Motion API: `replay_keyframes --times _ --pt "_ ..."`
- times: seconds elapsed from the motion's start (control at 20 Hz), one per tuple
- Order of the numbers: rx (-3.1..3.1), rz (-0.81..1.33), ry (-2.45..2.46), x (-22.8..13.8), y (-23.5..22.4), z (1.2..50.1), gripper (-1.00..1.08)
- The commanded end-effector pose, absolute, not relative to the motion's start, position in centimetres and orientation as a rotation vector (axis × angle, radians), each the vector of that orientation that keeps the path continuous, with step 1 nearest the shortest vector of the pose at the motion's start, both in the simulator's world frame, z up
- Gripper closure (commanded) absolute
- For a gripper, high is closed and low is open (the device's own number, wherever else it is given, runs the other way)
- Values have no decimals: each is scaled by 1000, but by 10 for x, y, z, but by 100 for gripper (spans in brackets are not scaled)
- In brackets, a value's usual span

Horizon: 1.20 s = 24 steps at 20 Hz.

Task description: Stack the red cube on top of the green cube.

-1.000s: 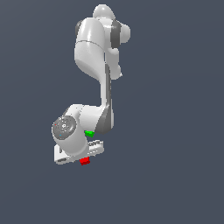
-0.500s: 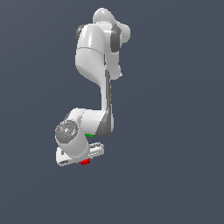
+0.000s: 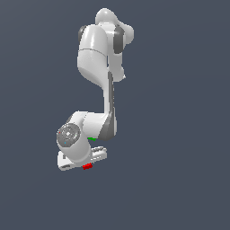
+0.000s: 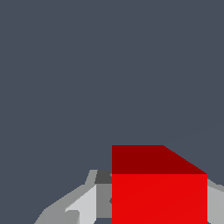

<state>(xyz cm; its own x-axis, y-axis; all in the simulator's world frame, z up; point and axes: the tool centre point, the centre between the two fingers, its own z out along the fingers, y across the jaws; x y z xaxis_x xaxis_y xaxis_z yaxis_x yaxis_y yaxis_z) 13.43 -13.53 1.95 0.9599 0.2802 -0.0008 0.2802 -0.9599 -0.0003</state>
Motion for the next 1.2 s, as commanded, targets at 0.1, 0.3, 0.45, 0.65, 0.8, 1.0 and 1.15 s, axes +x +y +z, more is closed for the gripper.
replay_keyframes --times 0.1,0.3,0.45,0.65,0.8,1.0,1.15 --pt "-3110 1 -445 134 -135 22 108" --pt "-3110 1 -445 134 -135 33 108" --pt "-3110 1 -445 133 -135 49 108" --pt "-3110 0 -445 133 -135 80 108" --pt "-3110 0 -445 133 -135 98 108" --pt "-3110 0 -445 133 -135 115 108" --pt "-3110 0 -445 134 -135 120 108"
